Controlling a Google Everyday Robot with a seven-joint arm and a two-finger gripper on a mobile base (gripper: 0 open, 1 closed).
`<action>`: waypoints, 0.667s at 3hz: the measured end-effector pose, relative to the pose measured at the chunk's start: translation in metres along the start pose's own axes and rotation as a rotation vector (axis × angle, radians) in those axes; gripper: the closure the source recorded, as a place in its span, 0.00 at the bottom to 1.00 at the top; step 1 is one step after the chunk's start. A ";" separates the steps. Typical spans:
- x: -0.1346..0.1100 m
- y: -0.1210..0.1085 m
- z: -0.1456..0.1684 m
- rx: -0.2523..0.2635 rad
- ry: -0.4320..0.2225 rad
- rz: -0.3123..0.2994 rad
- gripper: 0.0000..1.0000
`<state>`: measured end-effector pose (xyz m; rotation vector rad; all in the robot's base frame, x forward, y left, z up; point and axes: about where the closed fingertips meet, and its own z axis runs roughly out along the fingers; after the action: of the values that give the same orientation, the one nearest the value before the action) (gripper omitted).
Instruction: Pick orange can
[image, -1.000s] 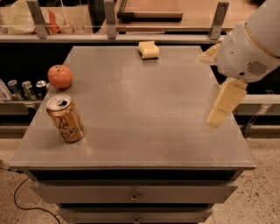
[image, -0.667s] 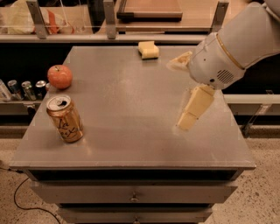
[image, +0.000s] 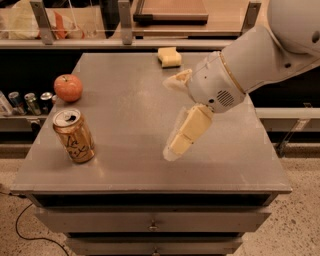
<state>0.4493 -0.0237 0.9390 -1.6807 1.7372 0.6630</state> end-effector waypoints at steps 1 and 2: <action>0.000 0.001 0.001 0.006 -0.011 0.002 0.00; -0.006 -0.003 0.034 -0.024 -0.096 0.013 0.00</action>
Offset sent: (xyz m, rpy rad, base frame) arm 0.0248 0.0678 -0.0446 0.2342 0.0469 0.0220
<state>0.4550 0.0057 0.9205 -1.6282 1.6804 0.7604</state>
